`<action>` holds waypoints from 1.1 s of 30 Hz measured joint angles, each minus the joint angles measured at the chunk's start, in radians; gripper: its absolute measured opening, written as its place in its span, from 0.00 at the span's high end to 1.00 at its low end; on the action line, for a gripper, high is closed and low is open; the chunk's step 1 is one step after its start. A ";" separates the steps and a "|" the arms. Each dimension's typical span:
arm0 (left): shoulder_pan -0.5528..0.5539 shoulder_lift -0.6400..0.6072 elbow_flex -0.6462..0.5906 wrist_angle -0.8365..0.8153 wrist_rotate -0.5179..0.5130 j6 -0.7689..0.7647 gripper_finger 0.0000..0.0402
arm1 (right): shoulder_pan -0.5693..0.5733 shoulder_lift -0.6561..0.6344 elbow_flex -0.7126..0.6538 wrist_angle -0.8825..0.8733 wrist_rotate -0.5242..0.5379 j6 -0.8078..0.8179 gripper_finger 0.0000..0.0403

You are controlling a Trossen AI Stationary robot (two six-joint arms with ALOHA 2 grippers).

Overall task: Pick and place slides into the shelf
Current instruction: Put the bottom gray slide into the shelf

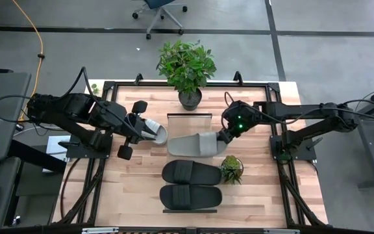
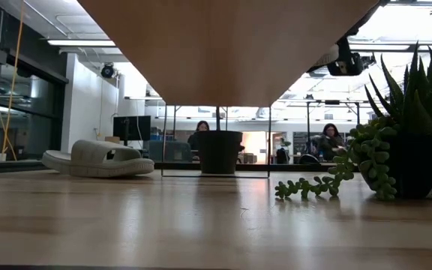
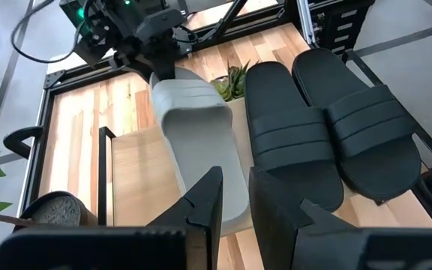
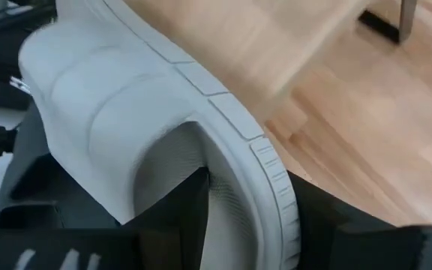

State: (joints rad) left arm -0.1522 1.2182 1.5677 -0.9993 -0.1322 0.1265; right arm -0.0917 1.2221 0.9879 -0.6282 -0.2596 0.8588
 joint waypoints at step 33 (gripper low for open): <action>0.084 0.356 0.000 0.027 0.068 0.104 0.86 | 0.009 0.004 -0.009 0.093 -0.010 0.008 0.47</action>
State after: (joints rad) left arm -0.0680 1.5746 1.5677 -0.9724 -0.0638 0.2309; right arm -0.0826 1.2262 0.9787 -0.5352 -0.2693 0.8668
